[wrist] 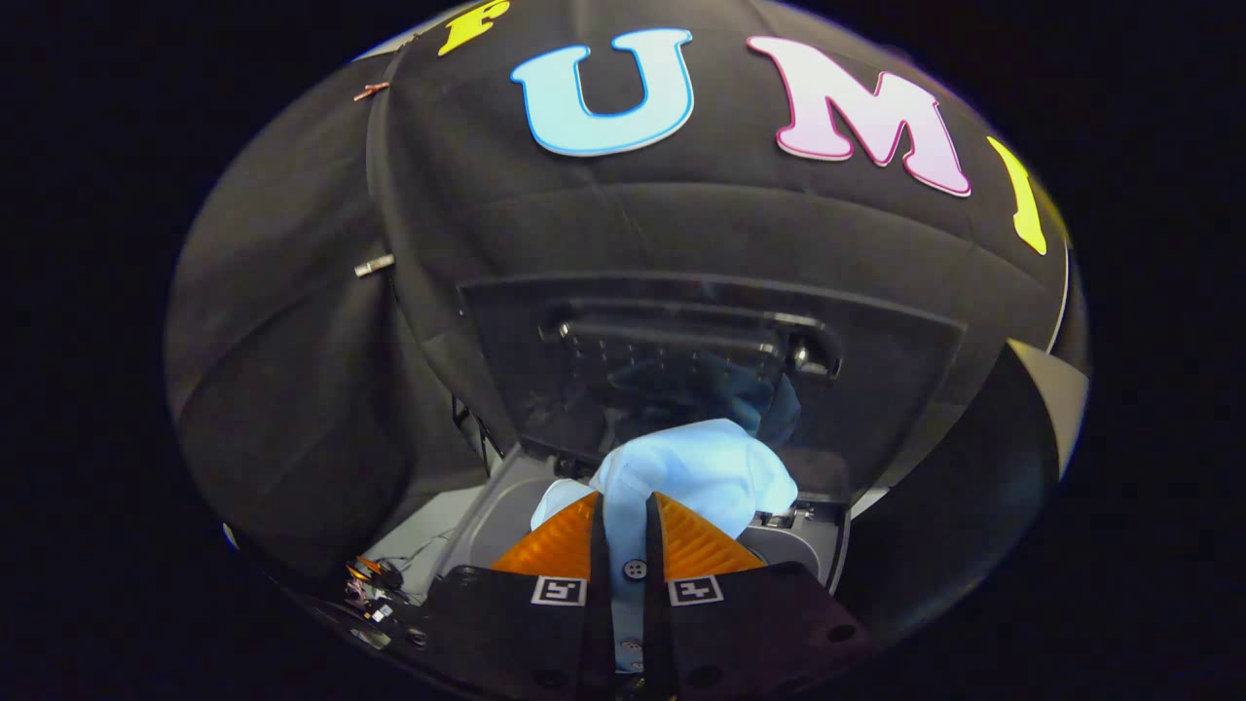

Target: Put the clothes into the washing machine and then close the washing machine lid.

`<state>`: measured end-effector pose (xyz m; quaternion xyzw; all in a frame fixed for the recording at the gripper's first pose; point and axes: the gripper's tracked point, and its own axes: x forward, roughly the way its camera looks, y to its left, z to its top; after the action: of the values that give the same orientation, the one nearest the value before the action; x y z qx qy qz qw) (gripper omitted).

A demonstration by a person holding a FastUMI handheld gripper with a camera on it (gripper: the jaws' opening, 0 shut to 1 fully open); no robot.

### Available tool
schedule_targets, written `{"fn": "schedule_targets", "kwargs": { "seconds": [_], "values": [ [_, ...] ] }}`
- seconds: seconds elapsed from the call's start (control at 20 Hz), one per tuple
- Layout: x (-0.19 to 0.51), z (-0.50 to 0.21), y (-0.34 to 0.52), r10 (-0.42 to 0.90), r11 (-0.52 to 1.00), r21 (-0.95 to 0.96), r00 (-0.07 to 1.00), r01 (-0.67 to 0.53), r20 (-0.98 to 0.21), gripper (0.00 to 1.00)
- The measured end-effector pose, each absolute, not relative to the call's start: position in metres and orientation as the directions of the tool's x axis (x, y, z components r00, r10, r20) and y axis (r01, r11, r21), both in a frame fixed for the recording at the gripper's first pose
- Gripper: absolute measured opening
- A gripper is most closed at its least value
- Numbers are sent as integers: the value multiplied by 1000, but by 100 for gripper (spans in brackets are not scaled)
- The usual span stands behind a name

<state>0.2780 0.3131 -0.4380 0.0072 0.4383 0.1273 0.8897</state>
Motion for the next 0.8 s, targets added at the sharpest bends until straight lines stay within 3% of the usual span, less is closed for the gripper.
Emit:
{"fn": "schedule_targets", "kwargs": {
  "seconds": [0.45,0.7,0.8],
  "values": [
    [259,-487,312,177,965,38,535,-260,-826,16],
    [260,-469,311,172,969,36,562,-244,-809,99],
    [260,-455,311,178,971,44,580,-236,-795,99]
  ]
}}
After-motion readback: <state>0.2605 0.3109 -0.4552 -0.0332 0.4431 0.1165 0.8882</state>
